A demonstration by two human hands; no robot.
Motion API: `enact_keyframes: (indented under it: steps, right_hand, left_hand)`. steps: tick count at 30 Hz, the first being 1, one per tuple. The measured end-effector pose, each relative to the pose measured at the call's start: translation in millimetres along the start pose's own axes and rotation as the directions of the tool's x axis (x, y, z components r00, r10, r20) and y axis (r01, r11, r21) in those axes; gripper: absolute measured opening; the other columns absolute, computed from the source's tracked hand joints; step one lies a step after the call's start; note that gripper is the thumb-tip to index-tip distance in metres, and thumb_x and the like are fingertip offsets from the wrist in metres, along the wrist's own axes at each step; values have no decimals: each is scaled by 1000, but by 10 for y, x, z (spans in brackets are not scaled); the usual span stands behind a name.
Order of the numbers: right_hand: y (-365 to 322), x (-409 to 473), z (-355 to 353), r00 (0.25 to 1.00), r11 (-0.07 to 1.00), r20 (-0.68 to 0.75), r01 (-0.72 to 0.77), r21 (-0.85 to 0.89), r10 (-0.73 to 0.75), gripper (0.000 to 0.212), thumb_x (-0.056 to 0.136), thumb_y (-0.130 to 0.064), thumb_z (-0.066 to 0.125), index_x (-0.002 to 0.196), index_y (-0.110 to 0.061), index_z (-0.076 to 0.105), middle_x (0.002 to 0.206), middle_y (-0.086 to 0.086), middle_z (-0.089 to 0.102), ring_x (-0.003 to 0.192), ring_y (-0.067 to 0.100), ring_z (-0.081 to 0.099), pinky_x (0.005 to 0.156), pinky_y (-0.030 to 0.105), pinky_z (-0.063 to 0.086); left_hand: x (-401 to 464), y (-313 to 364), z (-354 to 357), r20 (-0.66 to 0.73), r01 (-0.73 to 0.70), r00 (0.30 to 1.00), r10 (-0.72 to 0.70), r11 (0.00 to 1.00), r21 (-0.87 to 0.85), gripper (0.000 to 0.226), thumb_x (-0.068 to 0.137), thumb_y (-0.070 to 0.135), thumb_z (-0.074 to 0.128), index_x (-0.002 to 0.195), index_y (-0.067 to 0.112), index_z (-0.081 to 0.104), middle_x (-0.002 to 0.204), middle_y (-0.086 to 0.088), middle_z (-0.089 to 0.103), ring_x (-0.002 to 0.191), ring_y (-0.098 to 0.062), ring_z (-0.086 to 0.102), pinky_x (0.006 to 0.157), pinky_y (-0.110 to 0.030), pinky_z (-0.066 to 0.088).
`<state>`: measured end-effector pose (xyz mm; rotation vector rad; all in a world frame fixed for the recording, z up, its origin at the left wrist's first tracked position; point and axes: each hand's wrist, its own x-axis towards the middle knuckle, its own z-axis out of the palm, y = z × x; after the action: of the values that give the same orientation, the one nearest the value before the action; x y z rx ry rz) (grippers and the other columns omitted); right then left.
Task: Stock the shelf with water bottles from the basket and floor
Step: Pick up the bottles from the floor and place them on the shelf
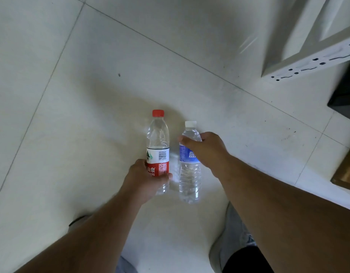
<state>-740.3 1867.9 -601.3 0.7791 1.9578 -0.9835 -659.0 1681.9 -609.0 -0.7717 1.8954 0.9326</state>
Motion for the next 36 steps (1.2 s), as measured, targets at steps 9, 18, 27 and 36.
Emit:
enact_keyframes:
  steps: [9, 18, 27, 36]
  right_hand:
    - [24, 68, -37, 993, 968, -29, 102, -229, -112, 37, 80, -52, 73, 77, -17, 62, 68, -3, 57, 61, 11, 54, 50, 23, 33]
    - [-794, -871, -495, 944, 947, -105, 303, -108, -314, 44, 81, -48, 75, 57, -17, 53, 44, -12, 48, 42, 2, 45, 40, 10, 31]
    - [-3044, -3424, -1501, 791, 792, -72, 597, -125, -608, 26, 80, -44, 77, 68, -24, 65, 53, -16, 58, 48, 1, 50, 49, 9, 37]
    - [-4798, -6662, -2057, 600, 604, -71, 785, -141, -797, 20, 79, -43, 79, 88, -27, 70, 84, -12, 74, 73, 1, 69, 61, 18, 51]
  left_hand:
    - [-91, -7, 20, -29, 4, 1000, -8, 993, -116, 32, 68, 36, 84, 97, 28, 72, 82, 7, 75, 76, -10, 71, 68, -27, 57]
    - [-1008, 353, -721, -109, -73, 993, 39, 943, -326, 37, 68, 30, 87, 102, 27, 71, 86, 9, 76, 74, -1, 70, 65, -21, 57]
    - [-3356, 1303, -2591, -254, -320, 940, 227, 842, -434, 36, 70, 25, 87, 101, 29, 70, 87, 12, 76, 74, 4, 69, 55, -6, 47]
    - [-6221, 1792, -4492, -458, -604, 788, 411, 659, -448, 38, 72, 10, 85, 104, 24, 71, 92, 7, 77, 84, -7, 71, 65, -12, 53]
